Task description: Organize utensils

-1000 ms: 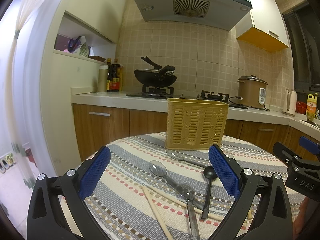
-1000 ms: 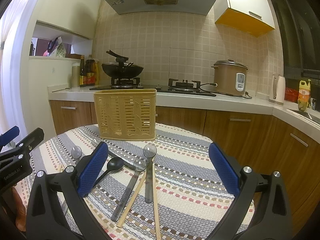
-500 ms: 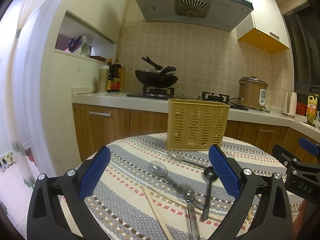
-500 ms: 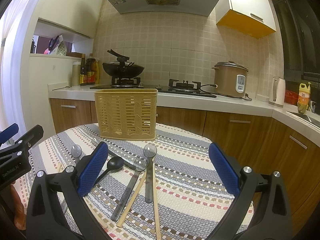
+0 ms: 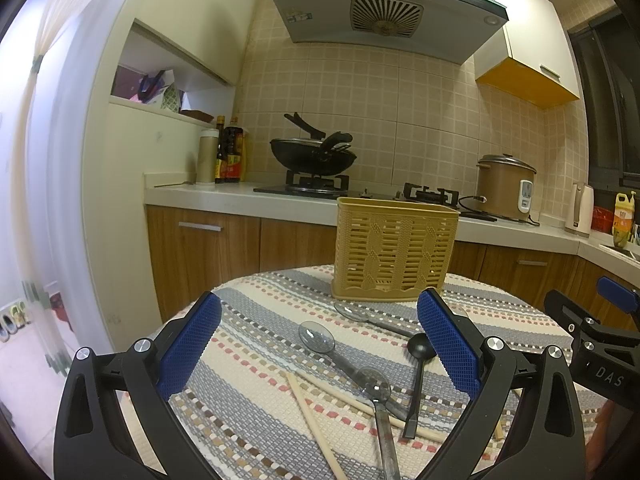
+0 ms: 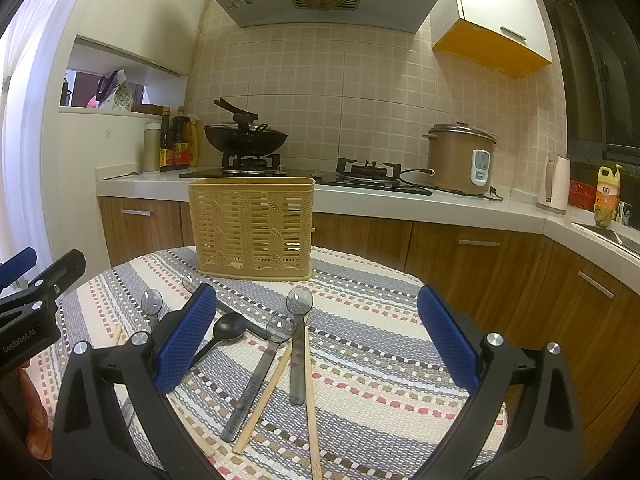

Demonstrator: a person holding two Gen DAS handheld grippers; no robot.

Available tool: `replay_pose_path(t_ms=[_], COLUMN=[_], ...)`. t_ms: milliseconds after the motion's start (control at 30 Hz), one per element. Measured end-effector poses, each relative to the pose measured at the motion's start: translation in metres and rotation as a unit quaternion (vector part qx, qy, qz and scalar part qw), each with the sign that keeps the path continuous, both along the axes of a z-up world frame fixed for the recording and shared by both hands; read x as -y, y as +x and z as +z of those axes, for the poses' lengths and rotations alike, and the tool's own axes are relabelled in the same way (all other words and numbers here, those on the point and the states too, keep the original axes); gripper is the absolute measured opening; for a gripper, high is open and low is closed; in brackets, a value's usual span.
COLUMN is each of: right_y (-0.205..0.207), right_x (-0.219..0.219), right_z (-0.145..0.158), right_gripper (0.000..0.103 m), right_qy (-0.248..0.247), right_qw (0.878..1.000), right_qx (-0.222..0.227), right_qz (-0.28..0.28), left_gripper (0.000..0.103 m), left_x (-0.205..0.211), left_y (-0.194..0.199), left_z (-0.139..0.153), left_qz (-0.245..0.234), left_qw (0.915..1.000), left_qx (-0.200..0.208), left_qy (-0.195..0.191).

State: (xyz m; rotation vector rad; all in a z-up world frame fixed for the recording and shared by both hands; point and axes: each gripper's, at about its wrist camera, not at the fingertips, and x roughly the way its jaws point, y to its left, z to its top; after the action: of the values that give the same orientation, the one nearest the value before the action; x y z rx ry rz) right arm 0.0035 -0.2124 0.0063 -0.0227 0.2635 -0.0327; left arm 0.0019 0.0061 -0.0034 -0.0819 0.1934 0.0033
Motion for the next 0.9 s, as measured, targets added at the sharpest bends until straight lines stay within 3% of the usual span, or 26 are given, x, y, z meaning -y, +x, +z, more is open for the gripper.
replay_pose_path(t_ms=[400, 500, 600, 667, 700, 733, 800, 833, 900], right_y=[0.004, 0.011, 0.02, 0.031, 0.038, 0.049, 0.067, 0.081, 0.107], right_x=[0.016, 0.024, 0.029, 0.032, 0.033, 0.035, 0.037, 0.04, 0.04], right_z=[0.001, 0.003, 0.008, 0.013, 0.015, 0.017, 0.018, 0.019, 0.018], right_gripper=[0.096, 0.096, 0.096, 0.096, 0.096, 0.096, 0.096, 0.096, 0.09], right_qy=[0.027, 0.03, 0.02, 0.012, 0.01, 0.011, 0.017, 0.03, 0.045], right_qw=[0.999, 0.998, 0.998, 0.997, 0.996, 0.995, 0.99, 0.985, 0.973], right_qx=[-0.004, -0.021, -0.04, -0.063, -0.077, -0.098, -0.142, -0.172, -0.224], right_qz=[-0.031, -0.044, -0.048, -0.043, -0.037, -0.027, -0.003, 0.014, 0.037], left_gripper=[0.095, 0.095, 0.095, 0.091, 0.088, 0.079, 0.078, 0.077, 0.066], left_x=[-0.007, -0.012, -0.024, -0.038, -0.047, -0.054, -0.063, -0.065, -0.067], left_y=[0.003, 0.012, 0.029, 0.045, 0.055, 0.061, 0.073, 0.082, 0.094], left_z=[0.0, 0.005, 0.008, 0.004, 0.0, -0.003, -0.01, -0.015, -0.024], left_qz=[0.0, -0.003, -0.019, -0.05, -0.071, -0.084, -0.102, -0.12, -0.139], left_qw=[0.9997, 0.9987, 0.9929, 0.9824, 0.972, 0.9638, 0.9499, 0.9365, 0.9177], left_qx=[-0.014, -0.05, -0.117, -0.179, -0.221, -0.248, -0.287, -0.32, -0.361], left_qy=[-0.018, -0.007, 0.006, -0.014, -0.035, -0.051, -0.071, -0.079, -0.092])
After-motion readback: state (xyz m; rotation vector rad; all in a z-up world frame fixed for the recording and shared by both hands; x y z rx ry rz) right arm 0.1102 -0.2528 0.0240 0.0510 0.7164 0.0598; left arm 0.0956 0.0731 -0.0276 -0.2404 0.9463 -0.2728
